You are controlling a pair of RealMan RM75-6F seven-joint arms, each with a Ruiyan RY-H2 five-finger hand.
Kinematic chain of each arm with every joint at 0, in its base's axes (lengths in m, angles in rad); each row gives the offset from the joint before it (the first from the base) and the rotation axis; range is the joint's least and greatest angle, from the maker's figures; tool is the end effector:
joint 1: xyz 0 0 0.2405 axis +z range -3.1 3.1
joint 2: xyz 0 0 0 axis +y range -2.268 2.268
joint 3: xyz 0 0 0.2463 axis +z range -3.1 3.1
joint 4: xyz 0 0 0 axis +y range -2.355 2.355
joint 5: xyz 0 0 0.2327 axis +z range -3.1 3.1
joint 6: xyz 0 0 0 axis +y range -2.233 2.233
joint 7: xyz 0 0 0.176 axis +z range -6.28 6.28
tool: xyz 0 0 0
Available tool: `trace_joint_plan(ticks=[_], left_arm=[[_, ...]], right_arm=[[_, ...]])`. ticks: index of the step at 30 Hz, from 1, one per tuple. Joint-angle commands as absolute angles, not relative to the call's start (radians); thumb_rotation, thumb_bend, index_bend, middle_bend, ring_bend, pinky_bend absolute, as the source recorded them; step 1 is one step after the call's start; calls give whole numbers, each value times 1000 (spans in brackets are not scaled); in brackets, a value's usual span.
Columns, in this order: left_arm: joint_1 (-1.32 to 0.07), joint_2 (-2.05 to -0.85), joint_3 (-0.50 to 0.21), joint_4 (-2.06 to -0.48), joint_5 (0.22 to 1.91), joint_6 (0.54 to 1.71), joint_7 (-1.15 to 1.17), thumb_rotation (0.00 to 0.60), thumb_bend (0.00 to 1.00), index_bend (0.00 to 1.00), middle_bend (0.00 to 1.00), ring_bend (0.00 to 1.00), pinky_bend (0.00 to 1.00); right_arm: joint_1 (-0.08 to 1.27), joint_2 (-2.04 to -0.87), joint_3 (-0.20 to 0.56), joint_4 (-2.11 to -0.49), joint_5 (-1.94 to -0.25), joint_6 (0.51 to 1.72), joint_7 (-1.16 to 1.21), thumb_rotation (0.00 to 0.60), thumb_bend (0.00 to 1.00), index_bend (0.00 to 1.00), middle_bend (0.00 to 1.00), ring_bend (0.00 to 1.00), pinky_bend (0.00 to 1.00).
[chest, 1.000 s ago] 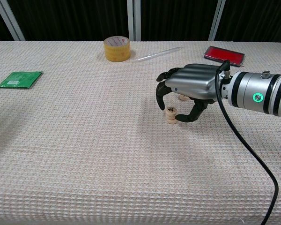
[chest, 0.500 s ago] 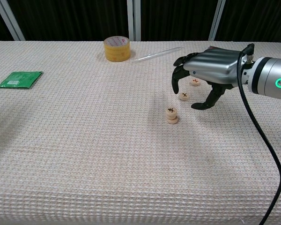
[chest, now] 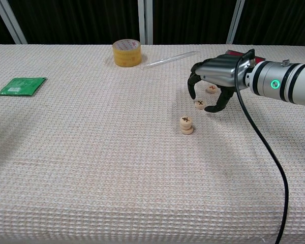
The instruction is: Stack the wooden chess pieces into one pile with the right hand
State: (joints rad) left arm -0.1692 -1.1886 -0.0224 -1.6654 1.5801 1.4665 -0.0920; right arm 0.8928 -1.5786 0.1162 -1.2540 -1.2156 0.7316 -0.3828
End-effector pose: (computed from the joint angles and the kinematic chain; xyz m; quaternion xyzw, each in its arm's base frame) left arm -0.2620 0.2280 0.0949 -0.6034 -0.4205 -0.4695 0.4886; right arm -0.1330 -0.4013 -0.0804 0.8479 -0.2483 0.2665 0.3851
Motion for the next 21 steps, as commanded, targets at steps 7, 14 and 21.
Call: trace_joint_plan(ticks=[7,14,21], left_arm=[[-171,-1194,-23,-1658,1578,1463,-98,600,54,237,182,162,214],[-172,-1194,-24,-1656,1575,1460,-99,600,55,237,182,162,214],[-169,-1194,-22,-1654,1573,1462,-102,600,54,237,181,162,214]], right_arm=[[899,-1601,113,-1206,-1209,725,-370,600,268,413,249,30,106],[907,-1625,115,-1167,-1210,716,-354,600,269,417,252,30,105],[906,-1641,115,-1144,-1230,729,-331,600,331,512,285,31,106]])
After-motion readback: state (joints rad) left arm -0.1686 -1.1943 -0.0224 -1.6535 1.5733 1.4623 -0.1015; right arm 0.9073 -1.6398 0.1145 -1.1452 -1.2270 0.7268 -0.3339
